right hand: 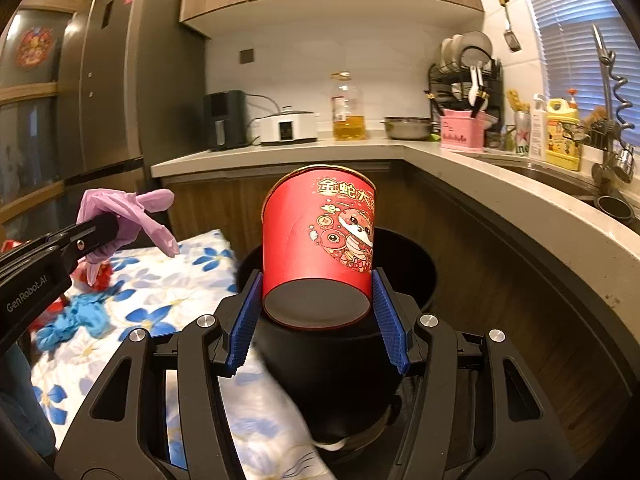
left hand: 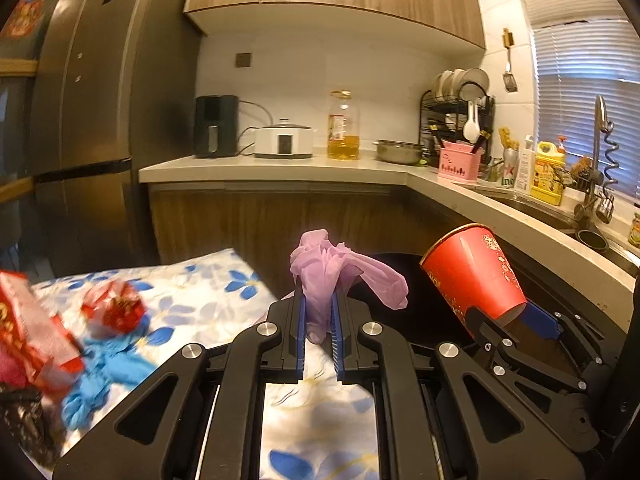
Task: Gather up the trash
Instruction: 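Carry the purple glove and red paper cup in both tools over the bin, then open both tools to drop the glove and cup into the bin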
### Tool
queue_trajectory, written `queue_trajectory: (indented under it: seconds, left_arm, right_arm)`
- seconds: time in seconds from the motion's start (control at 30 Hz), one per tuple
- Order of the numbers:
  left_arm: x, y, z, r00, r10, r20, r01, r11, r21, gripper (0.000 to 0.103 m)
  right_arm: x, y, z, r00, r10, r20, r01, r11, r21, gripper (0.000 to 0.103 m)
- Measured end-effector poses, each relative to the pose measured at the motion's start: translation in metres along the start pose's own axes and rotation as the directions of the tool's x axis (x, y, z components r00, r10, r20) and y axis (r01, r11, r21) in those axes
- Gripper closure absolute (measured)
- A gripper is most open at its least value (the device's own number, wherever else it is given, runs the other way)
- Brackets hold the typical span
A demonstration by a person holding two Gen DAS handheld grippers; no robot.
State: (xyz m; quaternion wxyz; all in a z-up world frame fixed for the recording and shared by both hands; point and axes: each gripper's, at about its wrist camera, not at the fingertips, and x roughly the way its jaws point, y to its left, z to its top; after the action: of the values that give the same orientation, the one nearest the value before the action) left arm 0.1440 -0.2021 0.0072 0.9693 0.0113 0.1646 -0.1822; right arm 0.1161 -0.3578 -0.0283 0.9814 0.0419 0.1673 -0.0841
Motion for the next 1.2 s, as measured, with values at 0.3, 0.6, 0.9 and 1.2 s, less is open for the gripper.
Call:
queue_trajectory:
  seconds: [0.3,0.6,0.9,1.2]
  left_arm:
    - [0.043,-0.023,0.003,0.997,-0.08,-0.022,0.081,0.997,0.017,0.092]
    - [0.074,-0.038,-0.003,0.99,-0.133,-0.051,0.136,0.99,0.043,0.091]
    - [0.094,-0.042,-0.008,0.984,-0.153,-0.093,0.158,0.987,0.042,0.09]
    - [0.097,-0.04,-0.012,0.985,-0.152,-0.088,0.156,0.987,0.046,0.053]
  right_arm:
    - [0.024,-0.028,0.008,0.999,-0.044,-0.001,0.044,0.999,0.025,0.049]
    - [0.049,-0.043,0.009,0.998,-0.061,-0.027,0.062,0.998,0.022,0.049]
    - [0.066,-0.05,0.005,0.997,-0.057,-0.051,0.058,0.998,0.024,0.048]
    - [0.078,-0.057,0.002,0.995,-0.065,-0.078,0.067,0.998,0.023,0.045]
